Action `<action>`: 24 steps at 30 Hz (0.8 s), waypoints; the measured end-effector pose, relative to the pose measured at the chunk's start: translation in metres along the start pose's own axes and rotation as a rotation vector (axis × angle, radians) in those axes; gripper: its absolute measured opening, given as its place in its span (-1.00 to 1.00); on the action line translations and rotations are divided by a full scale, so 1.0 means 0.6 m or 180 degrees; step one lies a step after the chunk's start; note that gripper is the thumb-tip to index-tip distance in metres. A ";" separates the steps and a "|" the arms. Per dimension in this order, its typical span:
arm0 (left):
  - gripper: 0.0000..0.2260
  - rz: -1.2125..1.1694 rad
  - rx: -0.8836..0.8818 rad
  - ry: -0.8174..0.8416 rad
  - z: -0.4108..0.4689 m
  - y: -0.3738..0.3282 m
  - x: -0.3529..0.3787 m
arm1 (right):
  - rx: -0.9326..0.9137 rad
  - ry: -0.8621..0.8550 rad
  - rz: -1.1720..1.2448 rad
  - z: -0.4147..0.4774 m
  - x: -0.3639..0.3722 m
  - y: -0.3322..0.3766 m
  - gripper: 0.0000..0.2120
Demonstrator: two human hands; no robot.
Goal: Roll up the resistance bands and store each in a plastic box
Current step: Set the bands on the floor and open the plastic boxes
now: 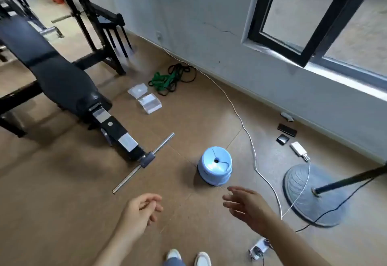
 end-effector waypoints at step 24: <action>-0.79 0.2799 0.1244 0.0067 0.647 -0.470 0.154 | -0.1518 -0.0122 -0.2820 0.509 0.018 0.617 -0.66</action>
Point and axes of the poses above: each hand's wrist, its own z-axis towards the middle knuckle, its own x-axis out of the palm, y = z × x, the point moved 2 cm from there along z, towards the middle knuckle, and after that the axes turned 6 degrees about z, right-handed, at the moved point
